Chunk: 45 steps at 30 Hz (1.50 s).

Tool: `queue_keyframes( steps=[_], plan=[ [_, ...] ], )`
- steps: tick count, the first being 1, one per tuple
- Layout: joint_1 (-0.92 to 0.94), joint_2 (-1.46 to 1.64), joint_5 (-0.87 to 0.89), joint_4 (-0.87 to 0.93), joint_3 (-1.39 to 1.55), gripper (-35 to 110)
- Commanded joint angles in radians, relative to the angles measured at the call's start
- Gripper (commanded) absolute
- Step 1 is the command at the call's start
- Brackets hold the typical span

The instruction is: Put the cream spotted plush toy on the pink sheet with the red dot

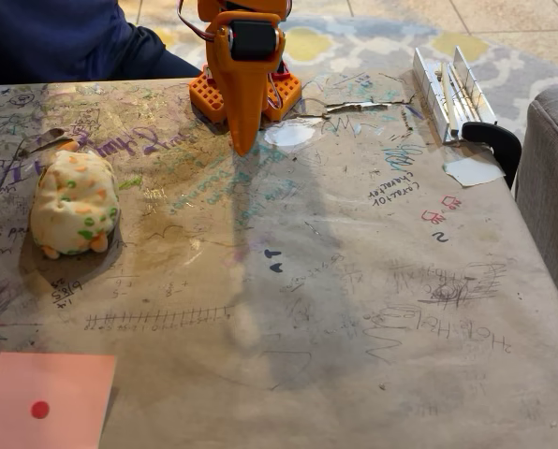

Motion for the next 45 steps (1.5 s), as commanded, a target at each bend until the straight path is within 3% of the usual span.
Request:
queue_keyframes(
  steps=[1, 45],
  plan=[
    [-0.028, 0.003, -0.032, 0.003, -0.009, 0],
    [0.006, 0.003, -0.009, 0.003, -0.011, 0]
  ],
)
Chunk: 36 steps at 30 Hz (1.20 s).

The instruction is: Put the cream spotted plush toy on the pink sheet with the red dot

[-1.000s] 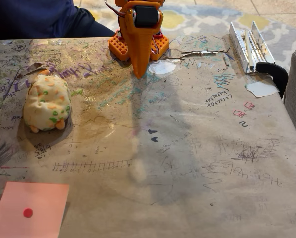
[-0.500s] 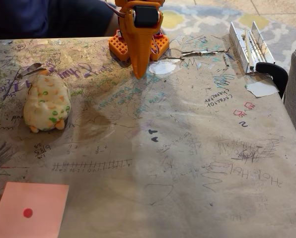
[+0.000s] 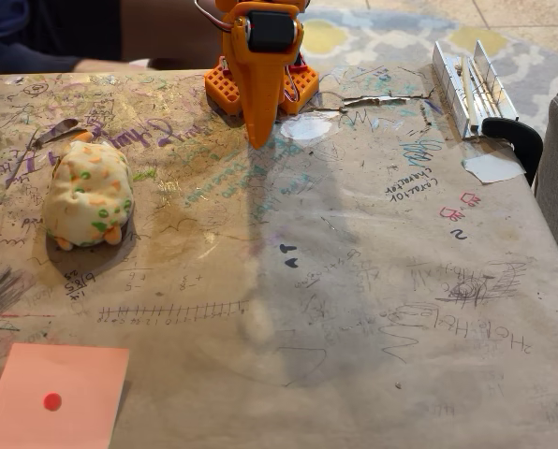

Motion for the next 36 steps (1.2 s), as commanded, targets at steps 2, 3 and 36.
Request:
queue_keyframes(
  steps=[2, 3, 36],
  plan=[
    [0.008, 0.003, 0.002, 0.002, -0.011, 0],
    [0.011, 0.003, 0.005, 0.0, -0.011, 0],
    [0.807, -1.259, -0.316, -0.554, -0.482, 39]
  ],
)
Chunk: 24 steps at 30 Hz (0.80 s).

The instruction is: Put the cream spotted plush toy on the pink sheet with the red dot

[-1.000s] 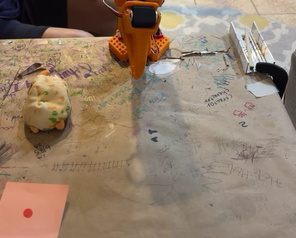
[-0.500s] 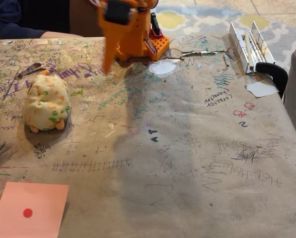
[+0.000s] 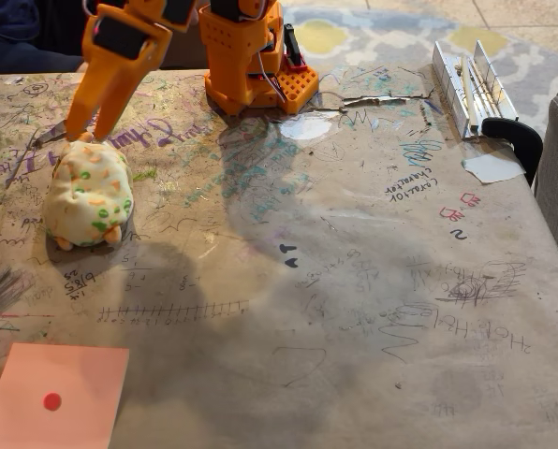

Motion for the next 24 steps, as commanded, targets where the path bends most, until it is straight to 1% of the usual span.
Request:
queue_keyframes(
  steps=[1, 4, 8, 11, 13, 15, 17, 18, 21, 22, 24],
  plan=[
    [0.04, -0.351, -0.048, -0.006, -0.245, 39],
    [0.074, -0.514, -0.067, 0.044, -0.36, 39],
    [0.081, -0.472, -0.117, 0.028, -0.324, 40],
    [0.072, -0.495, -0.144, 0.075, -0.342, 38],
    [0.058, -0.511, -0.15, 0.114, -0.364, 35],
    [0.041, -0.491, -0.103, 0.114, -0.365, 30],
    [-0.009, -0.439, -0.018, 0.083, -0.354, 30],
    [-0.043, -0.431, 0.009, 0.112, -0.37, 31],
    [-0.089, -0.538, 0.032, 0.413, -0.537, 30],
    [-0.077, -0.572, 0.032, 0.463, -0.561, 30],
    [-0.044, -0.609, 0.015, 0.479, -0.555, 34]
  ],
)
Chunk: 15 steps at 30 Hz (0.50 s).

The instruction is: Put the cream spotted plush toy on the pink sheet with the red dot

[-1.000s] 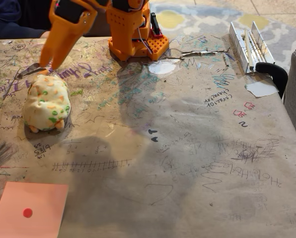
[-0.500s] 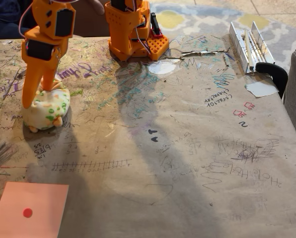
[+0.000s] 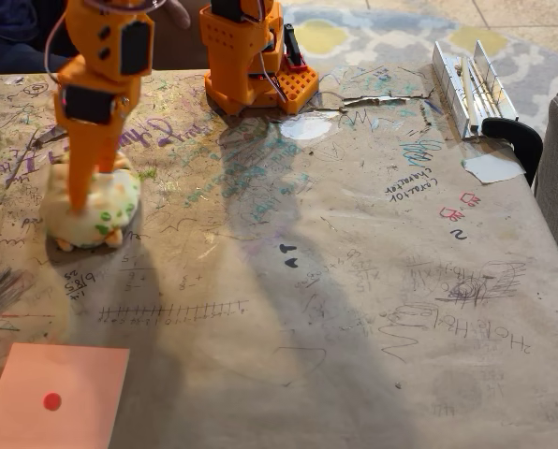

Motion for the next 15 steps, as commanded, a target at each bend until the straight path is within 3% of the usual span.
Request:
queue_keyframes(
  steps=[1, 8, 11, 15],
  plan=[
    [0.035, -0.038, -0.035, 0.187, -0.084, 35],
    [0.135, -0.173, -0.106, 0.1, -0.083, 27],
    [0.155, -0.14, -0.084, 0.058, -0.083, 2],
    [0.121, 0.032, -0.069, 0.029, -0.043, 0]
  ],
)
